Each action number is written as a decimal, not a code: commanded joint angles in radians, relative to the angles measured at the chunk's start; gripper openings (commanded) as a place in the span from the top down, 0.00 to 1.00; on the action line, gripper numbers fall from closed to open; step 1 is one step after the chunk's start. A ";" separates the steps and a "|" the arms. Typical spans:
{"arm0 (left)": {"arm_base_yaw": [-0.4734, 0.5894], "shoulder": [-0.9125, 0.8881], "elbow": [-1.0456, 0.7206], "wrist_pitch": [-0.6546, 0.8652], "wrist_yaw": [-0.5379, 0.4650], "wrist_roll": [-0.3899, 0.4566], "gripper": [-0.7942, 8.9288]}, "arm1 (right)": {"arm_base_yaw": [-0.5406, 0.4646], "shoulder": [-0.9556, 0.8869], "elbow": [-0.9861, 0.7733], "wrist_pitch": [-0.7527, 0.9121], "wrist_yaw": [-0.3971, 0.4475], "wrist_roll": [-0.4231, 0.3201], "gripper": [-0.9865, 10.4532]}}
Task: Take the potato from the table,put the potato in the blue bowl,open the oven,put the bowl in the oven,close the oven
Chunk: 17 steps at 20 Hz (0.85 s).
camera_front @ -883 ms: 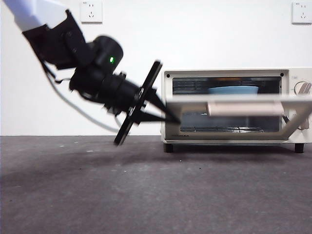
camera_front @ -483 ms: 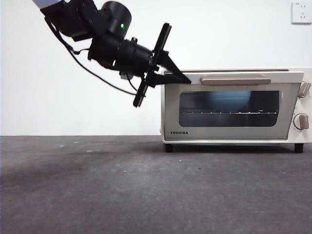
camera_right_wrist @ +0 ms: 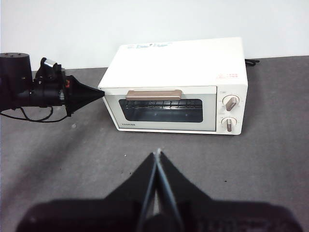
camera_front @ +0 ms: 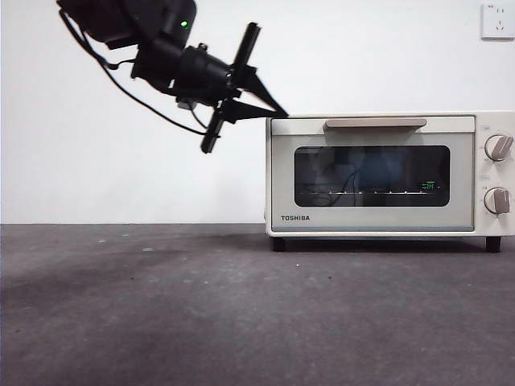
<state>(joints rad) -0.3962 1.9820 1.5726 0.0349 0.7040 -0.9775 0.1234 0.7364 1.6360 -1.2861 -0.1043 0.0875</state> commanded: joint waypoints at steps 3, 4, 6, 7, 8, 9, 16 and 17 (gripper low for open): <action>0.013 0.003 -0.002 0.004 0.084 0.020 0.93 | 0.002 -0.002 -0.003 0.003 0.019 0.012 0.92; 0.013 -0.002 -0.002 0.004 0.092 0.032 0.93 | 0.002 -0.001 -0.003 0.002 0.035 0.008 0.92; 0.012 -0.024 -0.002 0.003 0.113 0.071 0.93 | 0.002 0.001 -0.004 -0.005 0.087 -0.012 0.92; 0.011 -0.037 -0.002 0.001 0.118 0.093 0.93 | 0.002 0.003 -0.005 -0.012 0.116 -0.022 0.91; 0.008 -0.058 -0.002 -0.010 0.127 0.118 0.93 | 0.002 0.007 -0.005 -0.027 0.153 -0.032 0.91; 0.005 -0.074 -0.002 -0.022 0.127 0.137 0.93 | 0.002 0.008 -0.005 -0.042 0.179 -0.035 0.91; -0.012 -0.290 -0.002 -0.350 -0.022 0.492 0.92 | 0.002 0.019 -0.021 -0.086 0.197 -0.037 0.91; -0.018 -0.340 -0.002 -0.441 -0.105 0.568 0.92 | 0.002 0.019 -0.023 -0.086 0.197 -0.037 0.91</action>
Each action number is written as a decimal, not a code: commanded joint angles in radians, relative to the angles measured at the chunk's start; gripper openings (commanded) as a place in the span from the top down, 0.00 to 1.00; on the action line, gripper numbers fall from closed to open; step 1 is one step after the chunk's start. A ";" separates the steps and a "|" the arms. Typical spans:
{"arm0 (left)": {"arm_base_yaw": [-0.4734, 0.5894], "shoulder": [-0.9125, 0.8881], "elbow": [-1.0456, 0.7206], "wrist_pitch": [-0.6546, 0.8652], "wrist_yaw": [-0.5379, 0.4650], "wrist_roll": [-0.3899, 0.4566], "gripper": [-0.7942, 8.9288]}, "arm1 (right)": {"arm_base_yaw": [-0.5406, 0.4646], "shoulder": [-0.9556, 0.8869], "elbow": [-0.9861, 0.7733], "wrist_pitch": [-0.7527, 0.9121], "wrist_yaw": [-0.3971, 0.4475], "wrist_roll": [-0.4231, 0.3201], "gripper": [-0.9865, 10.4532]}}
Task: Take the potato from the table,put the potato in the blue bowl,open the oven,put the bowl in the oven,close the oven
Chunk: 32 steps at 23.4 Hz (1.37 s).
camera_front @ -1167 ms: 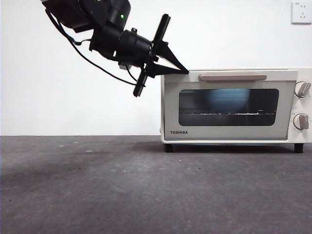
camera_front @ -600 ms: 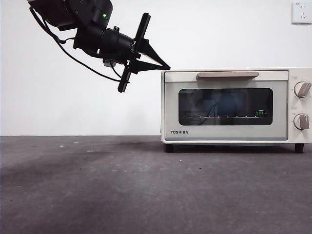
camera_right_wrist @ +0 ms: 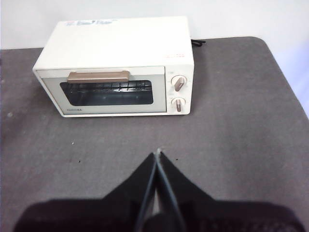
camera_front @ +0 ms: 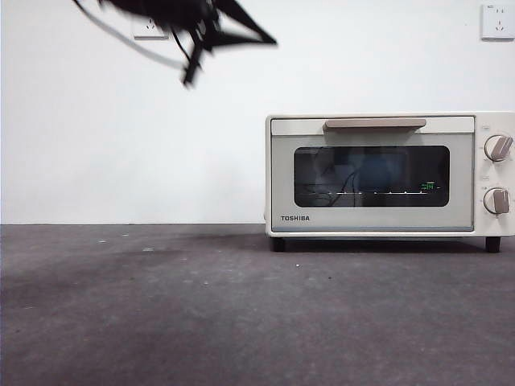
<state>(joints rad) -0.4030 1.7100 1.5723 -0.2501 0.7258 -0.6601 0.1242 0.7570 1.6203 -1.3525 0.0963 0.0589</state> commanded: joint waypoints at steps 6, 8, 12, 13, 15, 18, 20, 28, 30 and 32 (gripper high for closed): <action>-0.056 -0.315 -0.002 -0.489 -0.497 0.472 0.92 | 0.001 -0.002 -0.040 -0.019 -0.002 -0.016 0.91; -0.073 -0.386 -0.002 -0.544 -0.570 0.489 0.92 | 0.001 -0.002 -0.047 -0.019 -0.002 -0.018 0.91; -0.114 -0.530 -0.002 -0.618 -0.688 0.484 0.92 | 0.009 -0.002 -0.054 -0.014 -0.003 -0.004 0.91; -0.125 -0.562 -0.002 -0.630 -0.712 0.484 0.92 | 0.019 -0.002 -0.054 -0.015 -0.003 0.001 0.91; -0.148 -0.617 -0.002 -0.666 -0.750 0.483 0.92 | 0.043 -0.002 -0.054 -0.021 -0.003 0.000 0.91; -0.185 -0.690 -0.002 -0.753 -0.806 0.473 0.92 | 0.074 -0.002 -0.054 -0.021 -0.003 0.000 0.91; -0.207 -0.731 -0.002 -0.820 -0.845 0.473 0.92 | 0.087 -0.002 -0.054 -0.021 -0.003 0.001 0.91; -0.226 -0.836 -0.001 -1.000 -0.891 0.462 0.92 | 0.099 -0.002 -0.054 -0.020 0.002 0.005 0.91; -0.226 -0.843 -0.001 -1.016 -0.891 0.461 0.92 | 0.099 -0.001 -0.054 -0.018 0.001 0.023 0.91; -0.226 -0.843 -0.001 -1.018 -0.890 0.461 0.92 | 0.099 0.003 -0.054 -0.019 0.001 0.022 0.91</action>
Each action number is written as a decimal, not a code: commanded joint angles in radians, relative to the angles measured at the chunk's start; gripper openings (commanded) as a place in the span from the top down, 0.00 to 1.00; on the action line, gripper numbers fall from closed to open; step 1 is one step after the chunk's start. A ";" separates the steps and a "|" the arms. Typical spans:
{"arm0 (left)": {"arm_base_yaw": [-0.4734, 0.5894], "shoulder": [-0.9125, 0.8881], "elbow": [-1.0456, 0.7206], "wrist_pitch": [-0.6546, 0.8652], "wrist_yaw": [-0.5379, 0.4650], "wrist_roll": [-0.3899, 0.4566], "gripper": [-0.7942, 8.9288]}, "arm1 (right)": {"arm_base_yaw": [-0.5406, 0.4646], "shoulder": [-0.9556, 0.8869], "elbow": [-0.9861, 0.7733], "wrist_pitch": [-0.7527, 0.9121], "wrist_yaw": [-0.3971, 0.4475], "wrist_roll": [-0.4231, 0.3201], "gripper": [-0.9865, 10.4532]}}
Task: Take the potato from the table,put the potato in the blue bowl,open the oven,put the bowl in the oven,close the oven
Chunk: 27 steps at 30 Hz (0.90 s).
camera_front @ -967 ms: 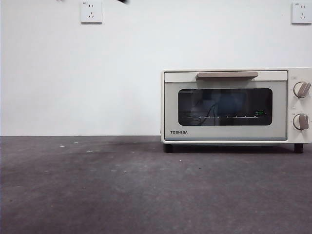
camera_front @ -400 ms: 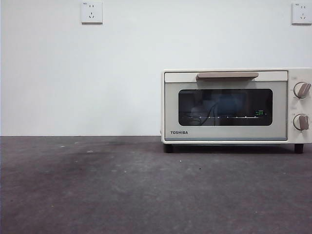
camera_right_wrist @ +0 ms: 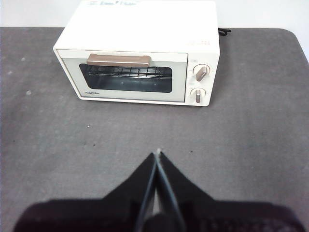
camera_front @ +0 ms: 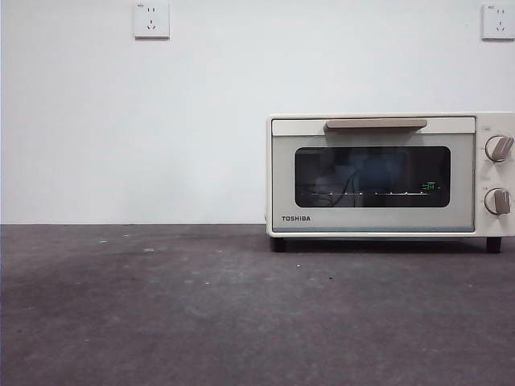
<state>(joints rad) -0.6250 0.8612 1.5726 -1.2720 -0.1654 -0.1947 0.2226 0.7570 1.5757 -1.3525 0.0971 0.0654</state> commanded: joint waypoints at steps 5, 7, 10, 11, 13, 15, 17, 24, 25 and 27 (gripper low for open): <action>-0.004 0.031 -0.002 0.006 0.008 -0.004 0.92 | 0.001 0.012 -0.010 -0.019 0.001 0.015 0.91; -0.004 0.051 -0.002 0.009 0.008 -0.004 0.92 | 0.001 0.017 -0.010 -0.019 0.001 0.013 0.91; 0.014 0.069 -0.002 0.013 0.004 -0.004 0.92 | 0.001 0.031 -0.010 -0.019 0.001 0.013 0.91; 0.019 0.068 -0.002 0.017 0.010 -0.002 0.92 | 0.001 0.039 -0.010 -0.019 0.001 0.013 0.91; 0.027 0.064 -0.002 0.034 0.005 0.066 0.92 | 0.001 0.052 -0.010 -0.019 0.001 0.013 0.91; 0.045 0.048 -0.005 0.103 -0.019 0.182 0.92 | 0.001 0.067 -0.010 -0.019 0.001 0.013 0.91; 0.074 0.023 -0.035 0.214 -0.018 0.235 0.92 | 0.001 0.085 -0.010 -0.019 0.002 0.013 0.91; 0.185 -0.168 -0.426 0.729 -0.017 0.432 0.92 | 0.001 0.169 -0.010 -0.019 0.001 0.013 0.91; 0.201 -0.208 -0.516 0.819 -0.009 0.435 0.92 | 0.001 0.183 -0.010 -0.019 0.001 0.013 0.91; 0.229 -0.279 -0.671 0.956 0.040 0.433 0.92 | 0.001 0.214 -0.010 -0.019 0.001 0.013 0.91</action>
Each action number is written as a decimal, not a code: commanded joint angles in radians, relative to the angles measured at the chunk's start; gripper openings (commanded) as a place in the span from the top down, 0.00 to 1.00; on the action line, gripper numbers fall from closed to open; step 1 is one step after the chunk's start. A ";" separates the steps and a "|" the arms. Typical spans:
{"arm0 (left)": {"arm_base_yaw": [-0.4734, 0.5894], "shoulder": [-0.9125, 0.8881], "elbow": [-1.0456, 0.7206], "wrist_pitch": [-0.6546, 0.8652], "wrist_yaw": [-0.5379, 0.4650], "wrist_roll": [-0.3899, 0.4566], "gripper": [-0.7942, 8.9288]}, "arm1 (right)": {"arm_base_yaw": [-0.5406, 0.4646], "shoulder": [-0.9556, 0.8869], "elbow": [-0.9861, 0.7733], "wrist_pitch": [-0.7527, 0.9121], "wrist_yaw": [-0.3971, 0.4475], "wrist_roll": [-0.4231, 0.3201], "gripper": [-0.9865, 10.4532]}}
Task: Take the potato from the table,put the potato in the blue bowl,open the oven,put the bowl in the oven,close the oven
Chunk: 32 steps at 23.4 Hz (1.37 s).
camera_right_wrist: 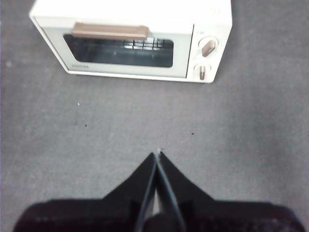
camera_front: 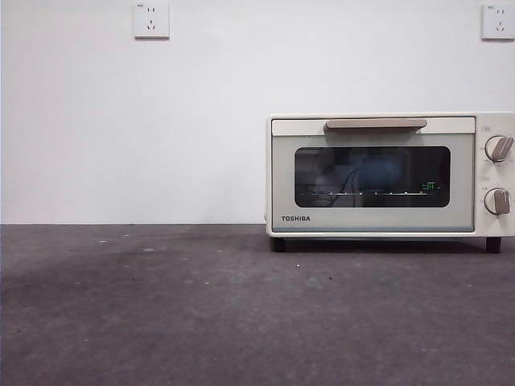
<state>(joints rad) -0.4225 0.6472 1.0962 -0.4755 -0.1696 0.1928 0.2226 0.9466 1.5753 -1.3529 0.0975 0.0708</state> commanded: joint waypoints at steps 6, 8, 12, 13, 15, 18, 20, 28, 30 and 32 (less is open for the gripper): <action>0.109 -0.260 -0.629 0.477 0.284 0.009 0.92 | 0.001 0.132 -0.009 -0.008 0.001 0.008 0.91; 0.140 -0.306 -0.738 0.534 0.281 -0.026 0.92 | 0.001 0.176 -0.009 0.002 0.001 0.008 0.91; 0.253 -0.437 -0.929 0.578 0.253 -0.101 0.92 | 0.001 0.298 -0.009 0.045 0.001 0.008 0.91; 0.284 -0.467 -0.958 0.578 0.253 -0.112 0.92 | 0.001 0.326 -0.009 0.064 0.001 0.008 0.91; 0.338 -0.520 -1.003 0.577 0.253 -0.145 0.92 | 0.000 0.379 -0.009 0.119 0.001 0.008 0.91; 0.403 -0.574 -1.033 0.570 0.251 -0.158 0.92 | 0.000 0.442 -0.009 0.230 0.001 0.008 0.91; 0.432 -0.585 -1.049 0.566 0.246 -0.174 0.92 | 0.000 0.473 -0.009 0.316 0.001 0.008 0.91; 0.445 -0.600 -1.089 0.451 0.091 -0.308 0.92 | 0.000 0.502 -0.009 0.574 0.001 0.008 0.91; 0.445 -0.601 -1.089 0.433 0.048 -0.336 0.92 | 0.000 0.502 -0.009 0.597 0.001 0.008 0.91; 0.446 -0.605 -1.089 0.404 0.035 -0.350 0.92 | 0.000 0.502 -0.009 0.609 0.001 0.008 0.91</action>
<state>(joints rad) 0.0193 0.0486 0.0177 -0.0654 -0.1280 -0.1226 0.2222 1.4437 1.5753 -0.7528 0.0975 0.0711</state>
